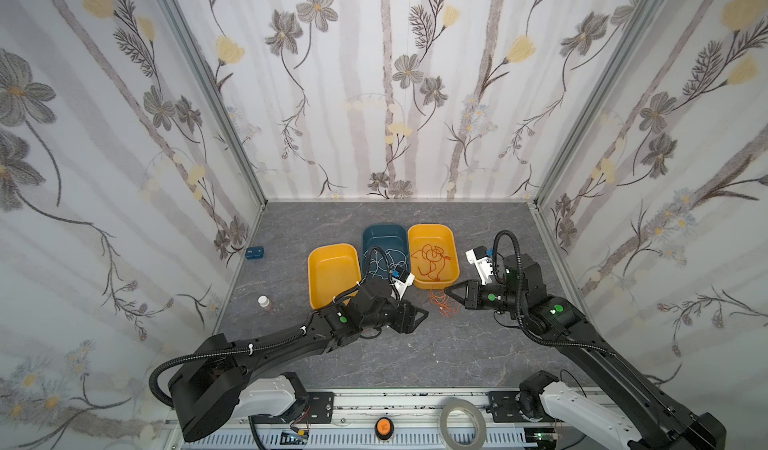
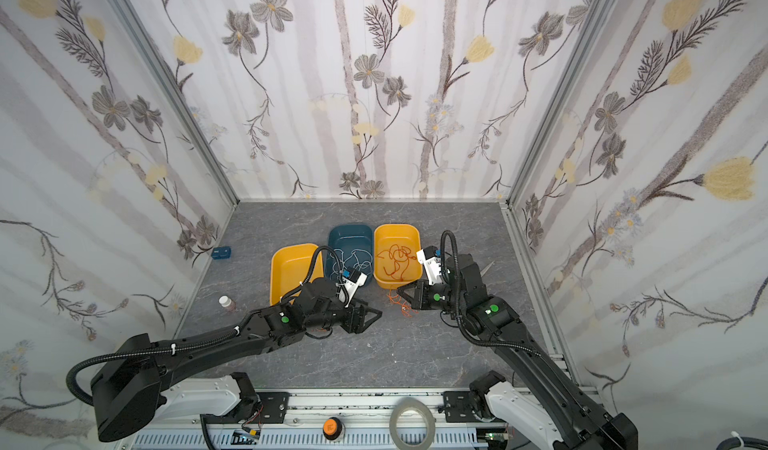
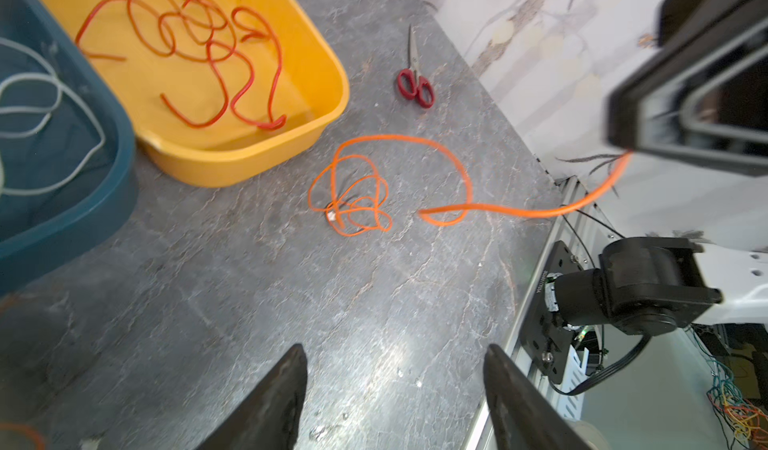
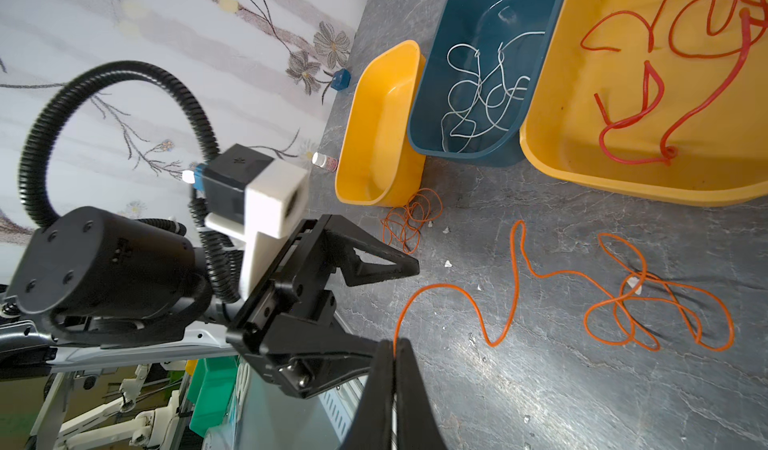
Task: Untangle the cables
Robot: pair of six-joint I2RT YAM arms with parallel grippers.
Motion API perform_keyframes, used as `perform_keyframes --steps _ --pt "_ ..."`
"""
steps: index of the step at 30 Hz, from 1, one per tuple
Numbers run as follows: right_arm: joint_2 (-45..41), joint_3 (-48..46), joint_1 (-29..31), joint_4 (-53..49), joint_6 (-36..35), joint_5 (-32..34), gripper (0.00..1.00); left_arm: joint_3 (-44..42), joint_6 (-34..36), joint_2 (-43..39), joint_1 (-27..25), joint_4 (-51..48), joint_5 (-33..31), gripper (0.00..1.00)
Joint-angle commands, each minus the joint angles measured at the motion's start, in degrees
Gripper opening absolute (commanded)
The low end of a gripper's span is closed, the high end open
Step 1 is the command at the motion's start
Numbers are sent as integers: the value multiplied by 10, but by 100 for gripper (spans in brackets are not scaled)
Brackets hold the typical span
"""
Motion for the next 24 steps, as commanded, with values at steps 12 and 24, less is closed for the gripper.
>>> perform_keyframes --steps 12,24 --pt "22 -12 7 95 43 -78 6 49 94 58 -2 55 -32 55" --pt "53 -24 7 134 61 -94 7 52 80 68 -3 84 -45 23"
